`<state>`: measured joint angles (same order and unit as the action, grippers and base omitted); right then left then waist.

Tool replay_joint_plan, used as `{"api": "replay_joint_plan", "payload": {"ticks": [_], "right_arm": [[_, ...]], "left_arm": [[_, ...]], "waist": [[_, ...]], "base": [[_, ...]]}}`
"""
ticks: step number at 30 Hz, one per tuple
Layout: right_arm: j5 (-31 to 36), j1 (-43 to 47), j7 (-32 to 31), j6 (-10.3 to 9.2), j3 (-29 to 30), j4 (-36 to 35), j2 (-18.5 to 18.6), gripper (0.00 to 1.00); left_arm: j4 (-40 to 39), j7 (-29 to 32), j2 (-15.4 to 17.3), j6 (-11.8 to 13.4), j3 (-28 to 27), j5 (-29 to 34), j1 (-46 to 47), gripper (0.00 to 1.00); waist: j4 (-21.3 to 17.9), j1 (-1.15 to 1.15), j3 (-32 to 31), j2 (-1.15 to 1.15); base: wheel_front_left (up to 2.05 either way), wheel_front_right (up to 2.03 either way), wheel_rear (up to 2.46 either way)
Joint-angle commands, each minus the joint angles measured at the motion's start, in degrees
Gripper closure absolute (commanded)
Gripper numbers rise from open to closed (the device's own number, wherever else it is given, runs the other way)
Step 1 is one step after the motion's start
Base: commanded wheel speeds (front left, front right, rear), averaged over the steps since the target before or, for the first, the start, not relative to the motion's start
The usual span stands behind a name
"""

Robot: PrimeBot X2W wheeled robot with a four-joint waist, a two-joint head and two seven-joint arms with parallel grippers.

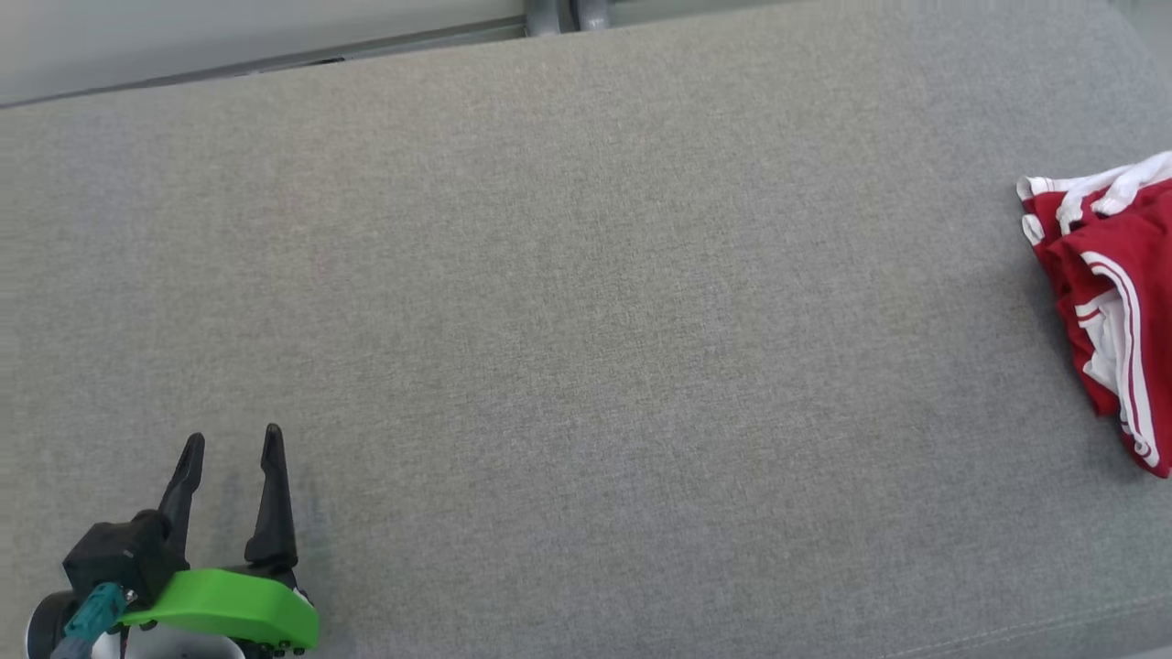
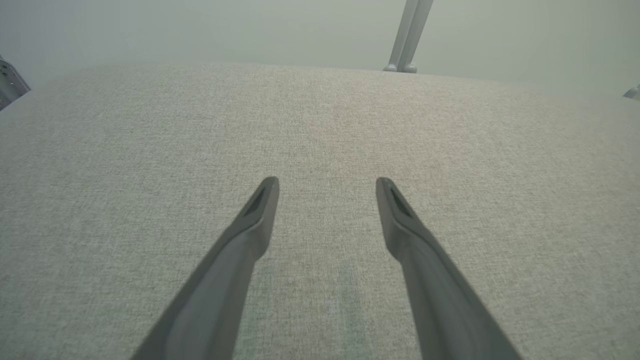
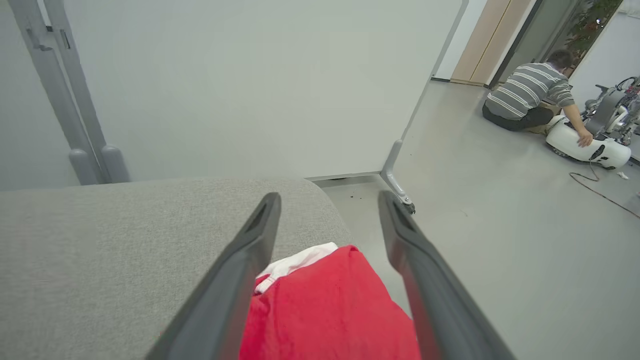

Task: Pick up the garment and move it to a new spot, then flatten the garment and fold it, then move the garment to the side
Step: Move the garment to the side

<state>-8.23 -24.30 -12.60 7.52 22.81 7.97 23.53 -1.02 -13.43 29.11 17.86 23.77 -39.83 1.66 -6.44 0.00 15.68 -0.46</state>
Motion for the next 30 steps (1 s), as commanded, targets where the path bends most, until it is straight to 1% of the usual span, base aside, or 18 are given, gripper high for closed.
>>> {"api": "replay_joint_plan", "payload": {"ticks": [1, 3, 5, 9, 13, 18, 22, 27, 30], "right_arm": [[-0.6, 2.8, 2.1, -0.08, -0.4, -1.3, -0.6, 0.0], [0.6, 6.0, 5.1, -0.07, -0.9, -3.4, -2.1, 0.0], [1.0, 9.6, 7.7, -0.07, -1.0, -5.0, -4.5, 0.0], [0.0, 15.9, 11.8, -0.07, -1.4, -7.4, -10.4, 0.0], [0.7, 21.8, 15.5, -0.04, -5.0, -6.3, -14.4, 0.0], [4.5, 26.2, 19.3, -0.05, -11.0, -2.1, -16.3, 0.0], [5.9, 27.4, 22.9, -0.04, -13.7, 1.5, -17.9, 0.0], [7.7, 27.6, 25.7, -0.04, -14.5, 4.8, -19.2, 0.0], [7.2, 27.5, 26.6, -0.04, -13.1, 6.2, -19.8, 0.0]], "left_arm": [[0.6, -0.6, -0.8, -0.1, -0.4, 0.1, -1.2, 0.0], [1.4, -1.1, -1.5, -0.3, -0.7, 0.4, -2.0, 0.0], [2.4, -1.3, -1.9, -0.9, -0.6, 0.9, -2.7, 0.0], [4.1, -1.7, -2.7, -2.6, -1.2, 1.1, -3.9, 0.0], [6.4, -1.8, -3.4, -3.7, -2.5, 1.6, -4.7, 0.0], [8.9, -1.8, -4.8, -4.3, -5.0, 2.5, -5.2, 0.0], [10.5, -1.7, -6.1, -5.9, -7.2, 3.5, -5.8, 0.0], [12.1, -1.7, -7.7, -8.1, -9.5, 5.0, -6.3, 0.0], [12.8, -1.7, -8.3, -9.4, -10.5, 5.9, -6.4, 0.0]], "waist": [[2.9, 0.0, -4.4, 0.46], [4.1, 0.0, -6.6, 0.46], [5.3, 0.0, -8.8, 0.46], [7.4, 0.0, -11.9, 0.46], [8.3, 0.0, -14.3, 0.46], [9.2, 0.0, -16.2, 0.46], [9.9, 0.0, -16.6, 0.46], [10.5, 0.0, -17.1, 0.46], [10.8, 0.0, -17.3, 0.46]], "base": [[0.0, 0.0, 0.0], [0.0, 0.0, 0.0], [0.0, 0.0, 0.0], [0.0, 0.0, 0.0], [0.0, 0.0, 0.0], [0.0, 0.0, 0.0], [0.0, 0.0, 0.0], [0.0, 0.0, 0.0], [0.0, 0.0, 0.0]]}}
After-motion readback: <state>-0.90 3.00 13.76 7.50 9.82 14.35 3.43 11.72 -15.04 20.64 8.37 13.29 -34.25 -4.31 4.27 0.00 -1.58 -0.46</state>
